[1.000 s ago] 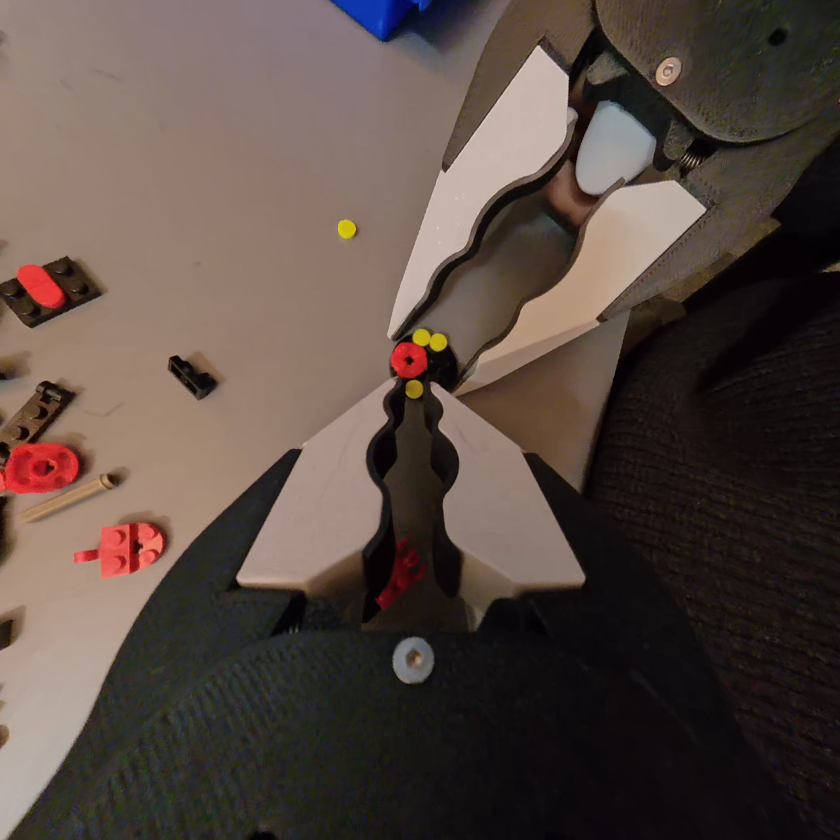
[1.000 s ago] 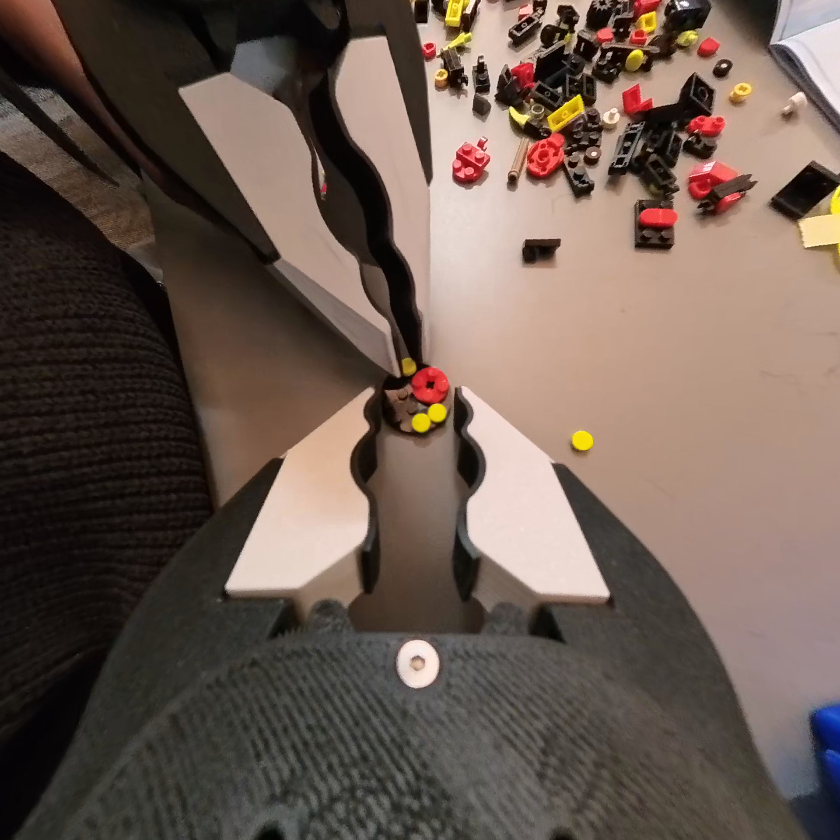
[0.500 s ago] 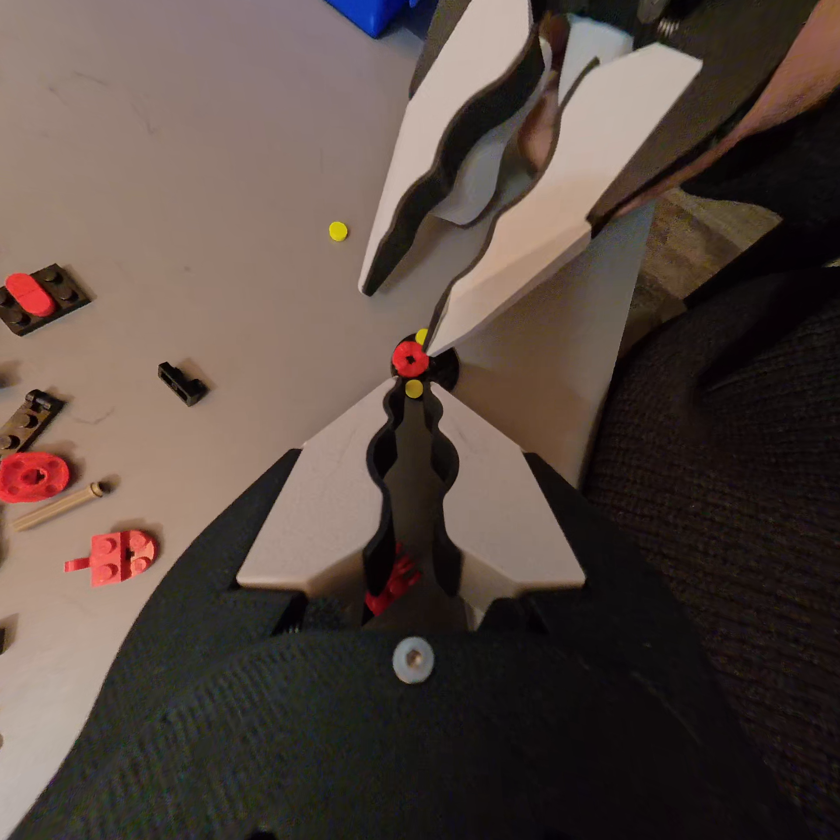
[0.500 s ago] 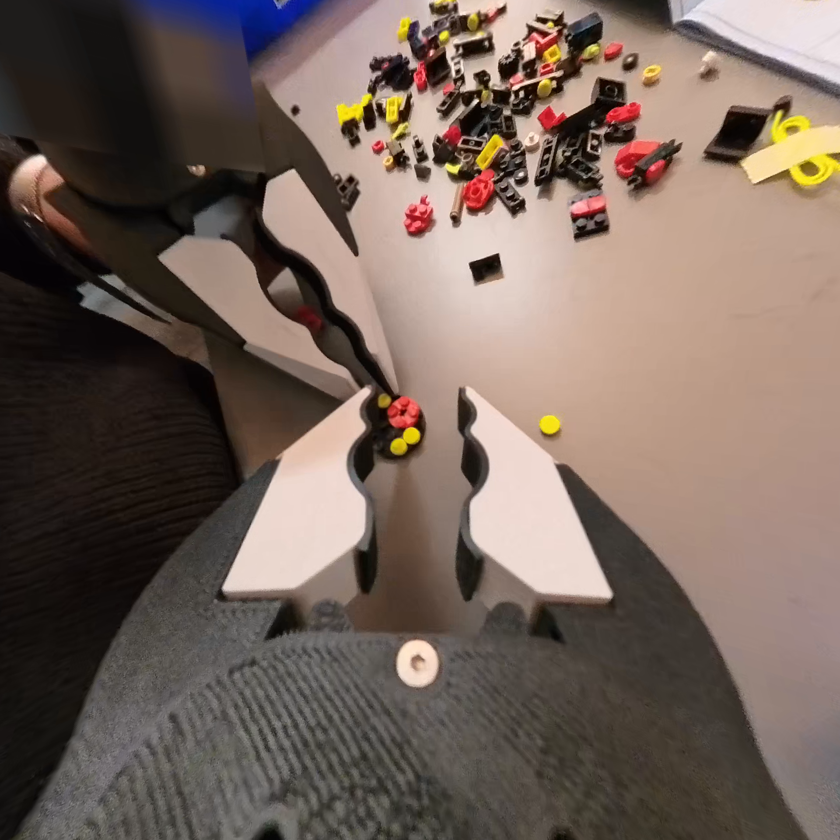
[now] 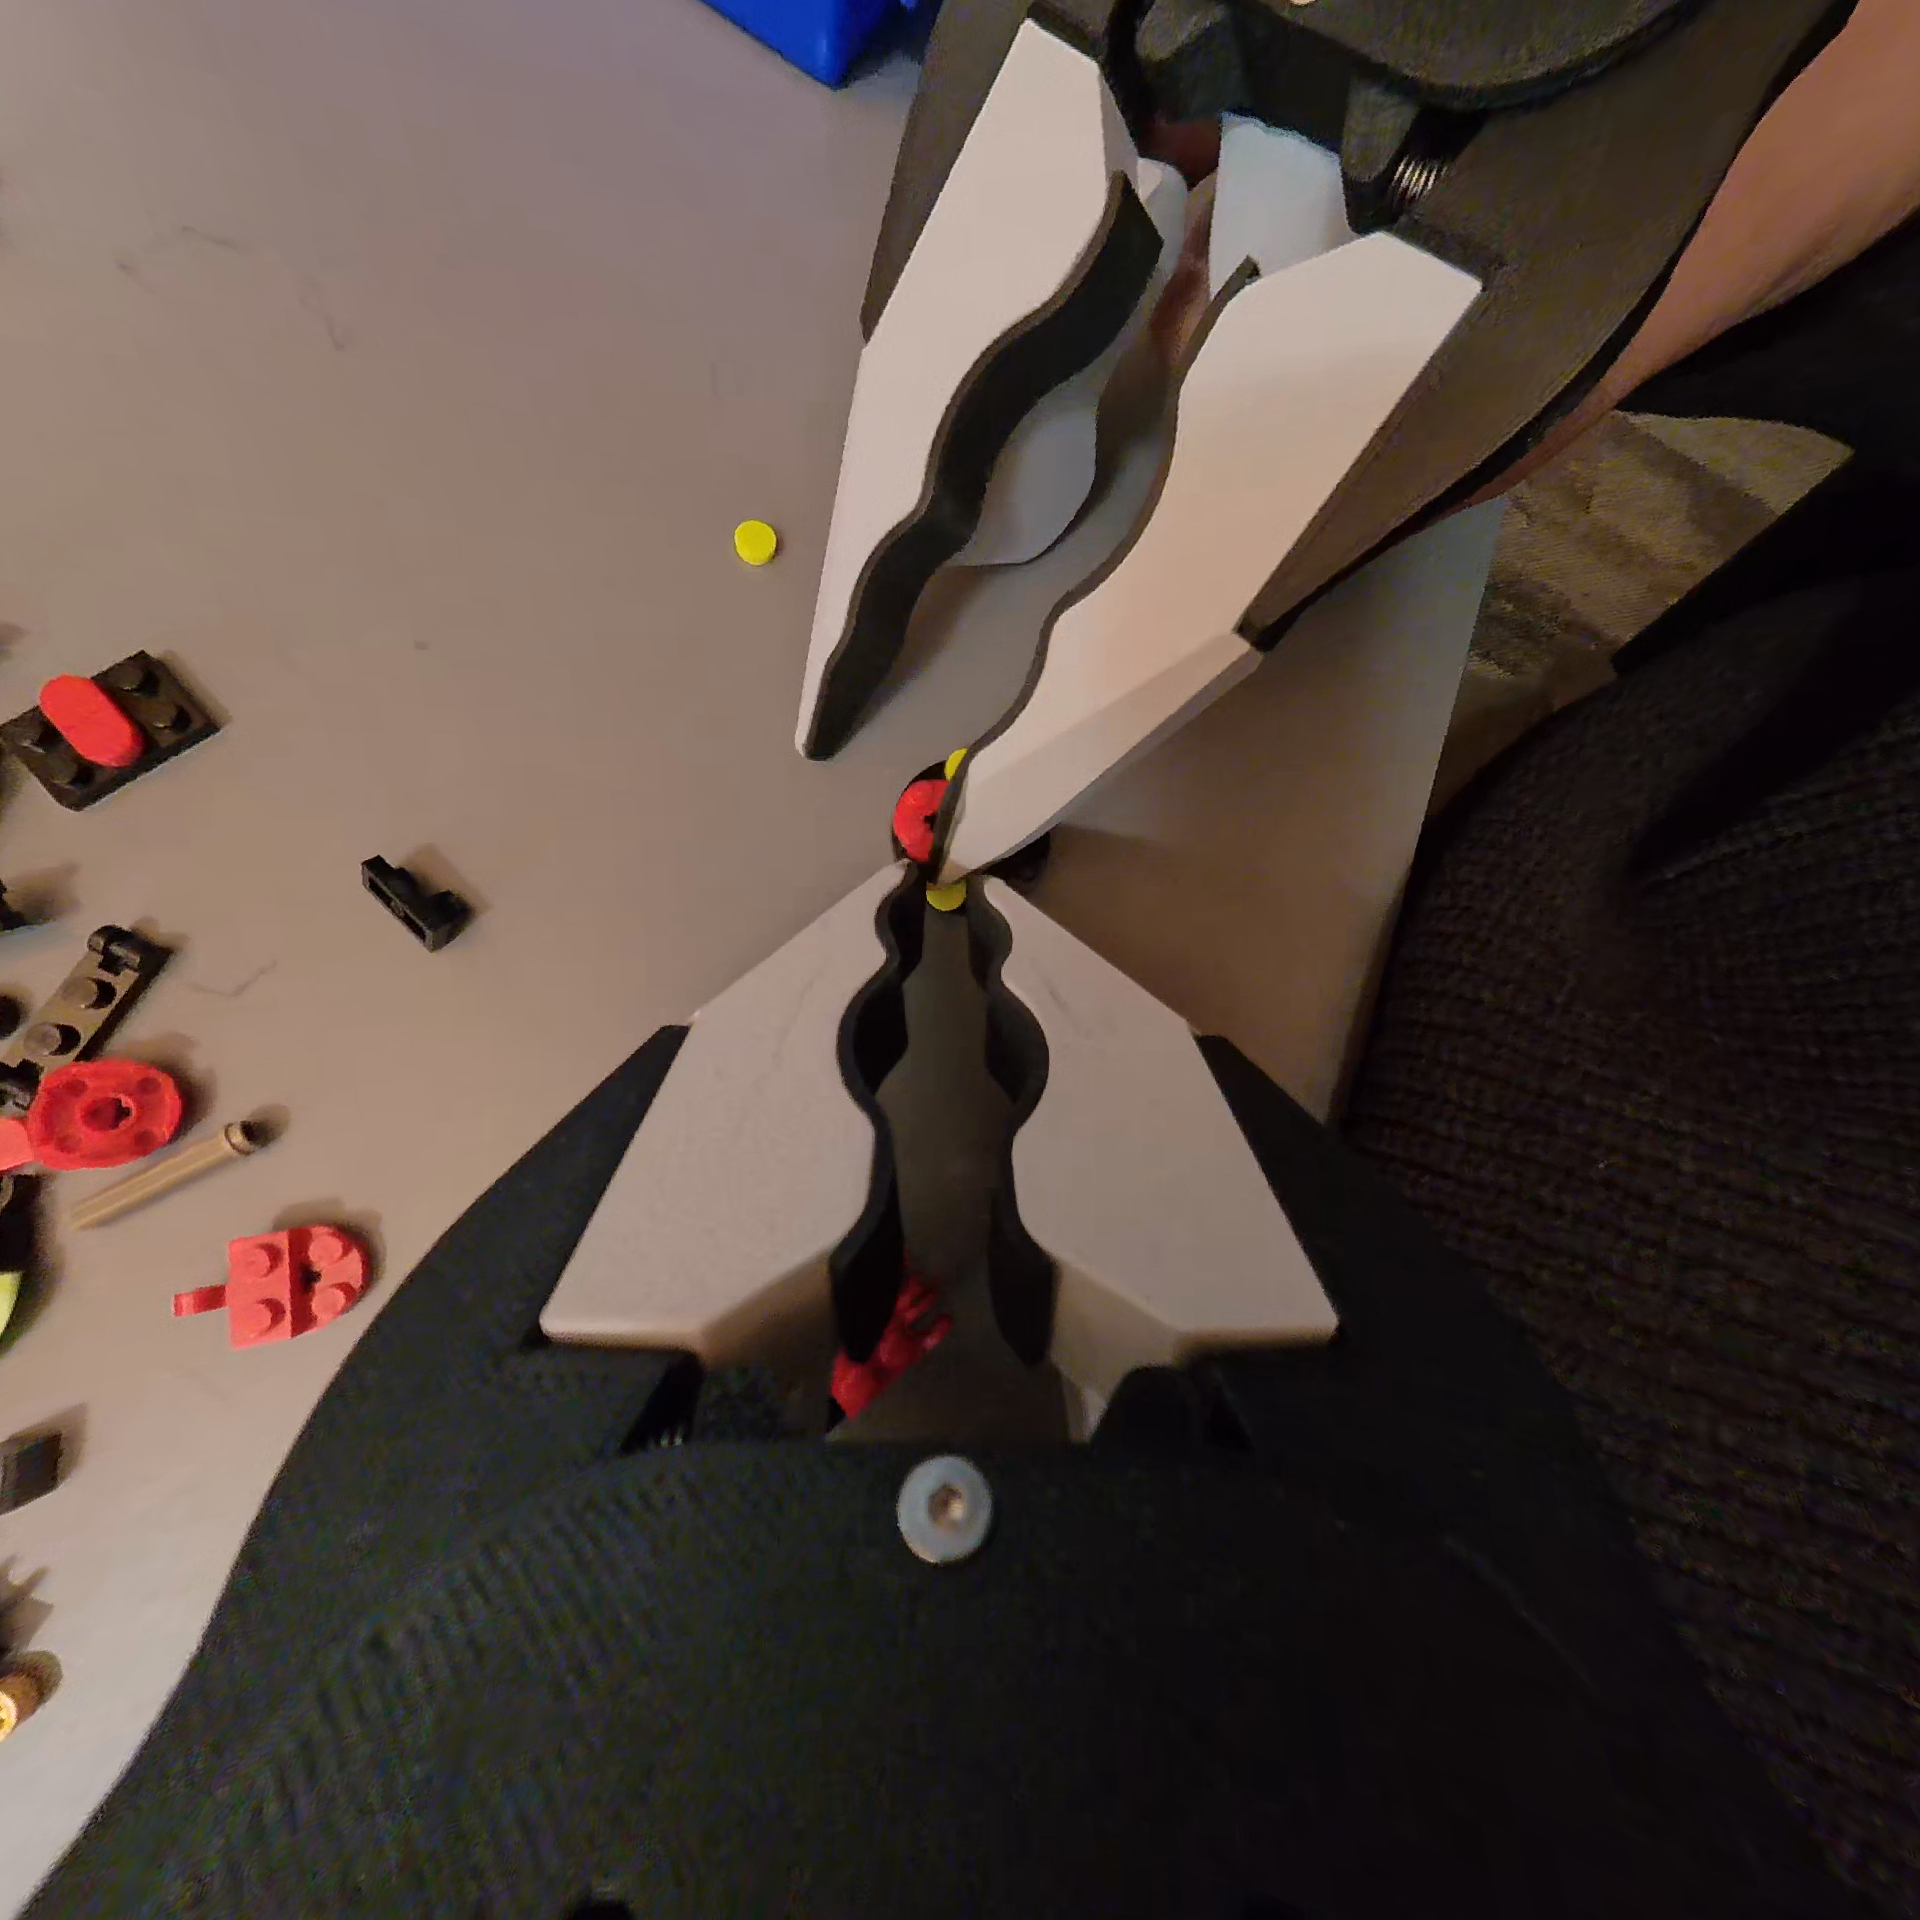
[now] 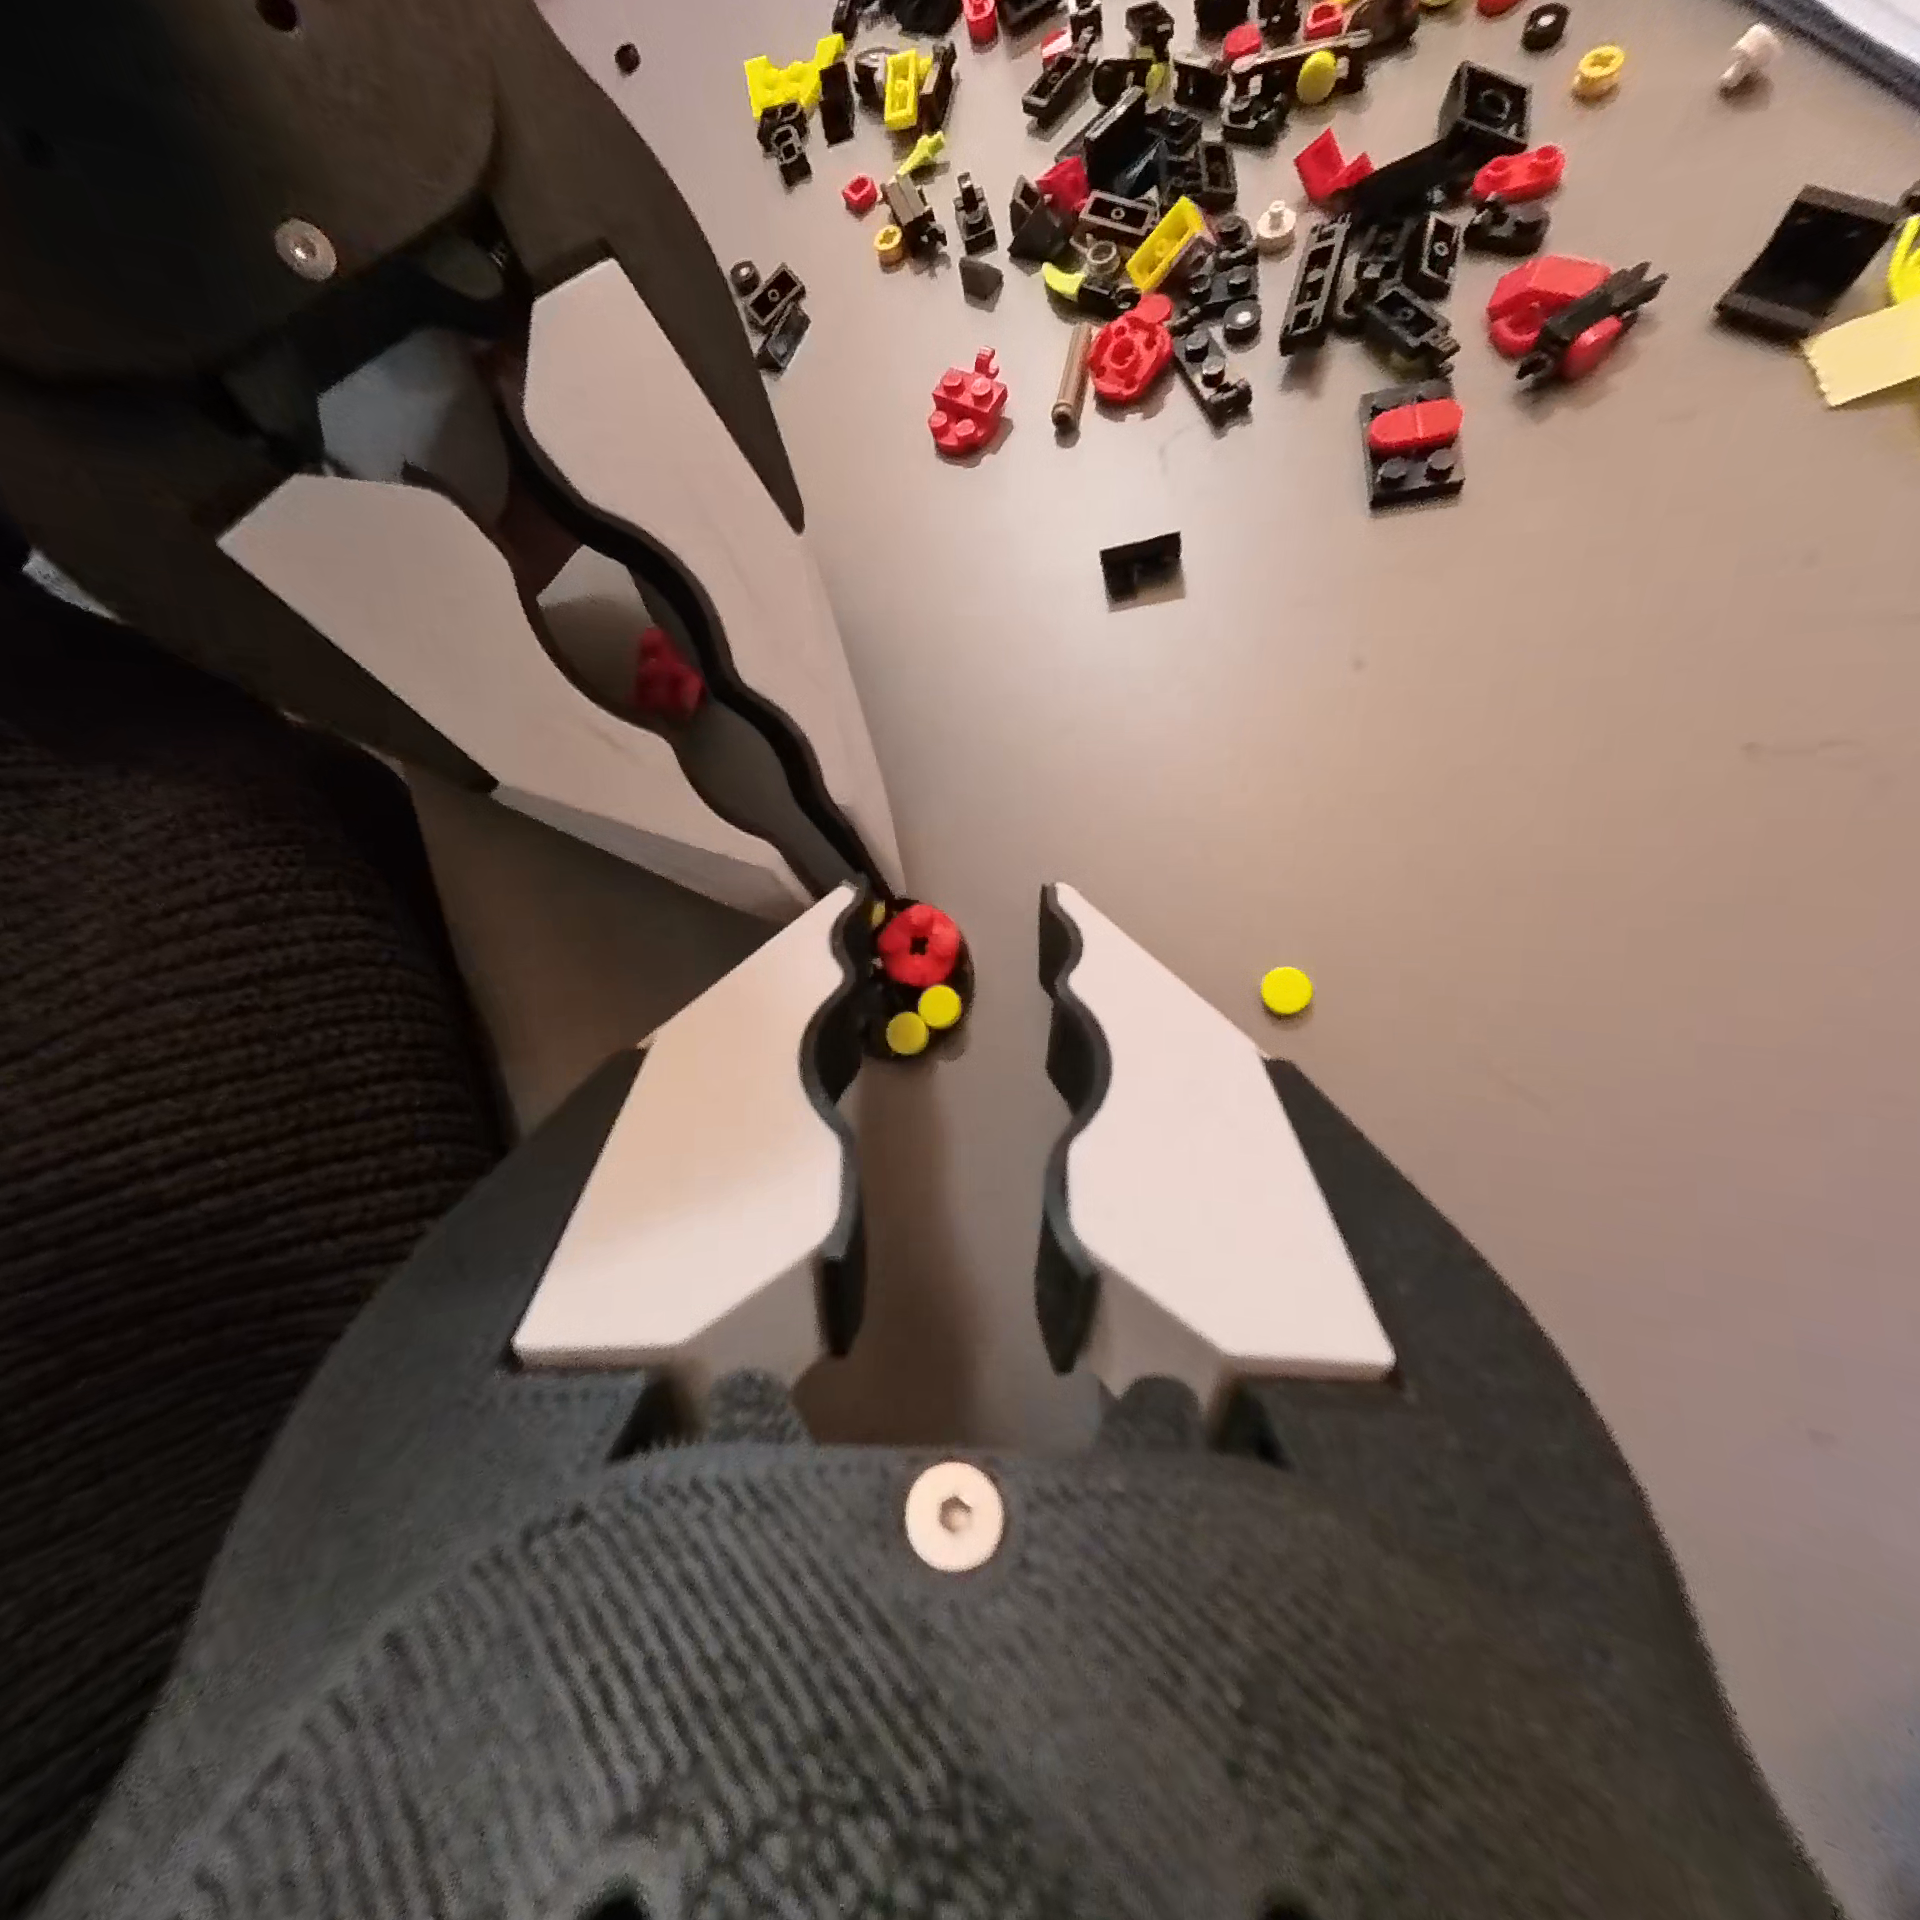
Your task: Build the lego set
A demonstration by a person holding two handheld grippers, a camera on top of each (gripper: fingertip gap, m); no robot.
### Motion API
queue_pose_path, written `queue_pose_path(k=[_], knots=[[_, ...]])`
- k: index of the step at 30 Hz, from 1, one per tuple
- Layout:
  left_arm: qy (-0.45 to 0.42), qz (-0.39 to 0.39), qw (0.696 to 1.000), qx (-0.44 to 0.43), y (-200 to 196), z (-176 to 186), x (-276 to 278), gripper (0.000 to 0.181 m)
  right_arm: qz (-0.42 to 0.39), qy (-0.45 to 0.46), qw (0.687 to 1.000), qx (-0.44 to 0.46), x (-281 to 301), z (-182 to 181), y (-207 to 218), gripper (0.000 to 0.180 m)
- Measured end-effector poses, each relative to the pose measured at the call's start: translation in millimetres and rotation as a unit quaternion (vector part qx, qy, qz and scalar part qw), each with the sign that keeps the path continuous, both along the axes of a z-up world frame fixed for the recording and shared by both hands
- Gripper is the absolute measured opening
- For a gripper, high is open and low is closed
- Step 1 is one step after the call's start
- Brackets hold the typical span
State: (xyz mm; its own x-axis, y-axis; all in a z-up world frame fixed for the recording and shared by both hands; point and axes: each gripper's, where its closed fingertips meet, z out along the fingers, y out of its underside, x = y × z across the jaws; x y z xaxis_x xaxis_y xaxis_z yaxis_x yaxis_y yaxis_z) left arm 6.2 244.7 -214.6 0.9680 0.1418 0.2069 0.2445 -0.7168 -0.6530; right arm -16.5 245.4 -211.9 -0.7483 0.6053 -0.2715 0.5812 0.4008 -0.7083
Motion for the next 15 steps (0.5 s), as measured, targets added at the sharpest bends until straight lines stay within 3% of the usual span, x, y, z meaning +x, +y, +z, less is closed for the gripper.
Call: queue_pose_path(k=[15], knots=[[-0.025,0.007,0.999,0.020,-1.2,6.7,0.8,0.015,0.004,0.046,0.999,-0.002,-3.4,14.2,5.8,0.024]])
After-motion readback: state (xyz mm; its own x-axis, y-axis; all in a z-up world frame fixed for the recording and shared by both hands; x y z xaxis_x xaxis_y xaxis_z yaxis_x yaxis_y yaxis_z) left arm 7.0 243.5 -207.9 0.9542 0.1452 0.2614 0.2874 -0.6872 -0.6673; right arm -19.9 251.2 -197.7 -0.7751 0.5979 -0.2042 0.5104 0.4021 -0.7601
